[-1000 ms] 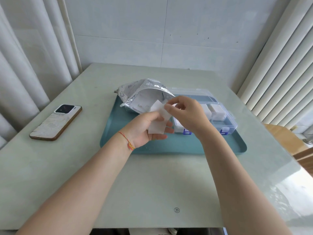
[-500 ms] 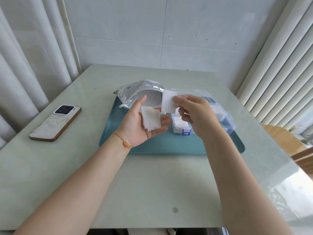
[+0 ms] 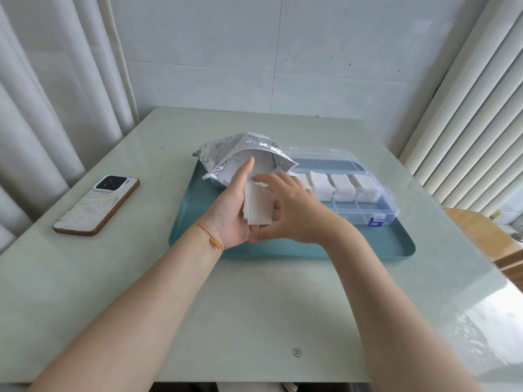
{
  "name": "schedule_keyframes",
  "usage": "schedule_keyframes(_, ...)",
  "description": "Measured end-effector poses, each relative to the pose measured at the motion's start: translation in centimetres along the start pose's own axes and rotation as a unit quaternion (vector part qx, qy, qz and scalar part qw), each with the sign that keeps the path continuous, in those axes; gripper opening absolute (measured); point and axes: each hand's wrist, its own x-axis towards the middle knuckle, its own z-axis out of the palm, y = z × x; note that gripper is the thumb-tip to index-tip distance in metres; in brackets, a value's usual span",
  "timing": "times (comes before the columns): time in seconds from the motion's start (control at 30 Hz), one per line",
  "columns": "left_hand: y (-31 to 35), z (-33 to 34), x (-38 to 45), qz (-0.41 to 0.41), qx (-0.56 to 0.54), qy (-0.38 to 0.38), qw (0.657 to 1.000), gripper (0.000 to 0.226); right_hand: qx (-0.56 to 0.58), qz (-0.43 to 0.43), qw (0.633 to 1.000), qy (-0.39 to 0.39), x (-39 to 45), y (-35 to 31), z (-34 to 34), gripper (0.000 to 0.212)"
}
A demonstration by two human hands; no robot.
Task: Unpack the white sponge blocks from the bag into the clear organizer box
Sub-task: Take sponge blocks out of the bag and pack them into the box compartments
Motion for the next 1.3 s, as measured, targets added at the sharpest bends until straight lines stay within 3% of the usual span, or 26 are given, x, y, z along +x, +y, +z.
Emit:
schedule_keyframes(0.17, -0.06, 0.51, -0.23, 0.005, 0.019, -0.008, 1.000, 0.059, -0.065, -0.015, 0.996, 0.060, 0.25, 0.03, 0.30, 0.076)
schedule_keyframes(0.33, -0.23, 0.13, 0.33, 0.016, 0.020, 0.011, 1.000, 0.056, -0.076, -0.014, 0.996, 0.053, 0.21, 0.08, 0.09, 0.095)
schedule_keyframes(0.47, -0.32, 0.13, 0.42, 0.038, 0.045, -0.008, 0.998, 0.071, -0.098, -0.020, 0.992, 0.077, 0.40, 0.41, 0.49, 0.080)
schedule_keyframes(0.63, -0.13, 0.04, 0.27, 0.014, 0.031, -0.008, 0.999, 0.059, -0.085, -0.013, 0.995, 0.057, 0.20, 0.42, 0.23, 0.096)
schedule_keyframes(0.8, -0.33, 0.16, 0.30, 0.045, 0.036, 0.006, 0.998, 0.042, -0.076, -0.030, 0.995, 0.055, 0.26, 0.33, 0.44, 0.078)
schedule_keyframes(0.9, -0.43, 0.05, 0.36, 0.050, 0.065, -0.007, 0.997, 0.047, -0.078, -0.025, 0.995, 0.049, 0.19, 0.31, 0.32, 0.083)
schedule_keyframes(1.03, -0.37, 0.18, 0.01, 0.037, 0.068, -0.038, 0.996, 0.055, -0.119, -0.007, 0.991, 0.062, 0.30, 0.39, 0.48, 0.072)
schedule_keyframes(1.2, -0.40, 0.16, -0.08, 0.040, 0.079, -0.024, 0.996, 0.051, -0.123, -0.005, 0.991, 0.046, 0.23, 0.56, 0.22, 0.088)
schedule_keyframes(1.3, -0.32, 0.13, -0.15, 0.049, 0.065, -0.039, 0.996, 0.044, -0.135, -0.008, 0.990, 0.041, 0.33, 0.57, 0.49, 0.086)
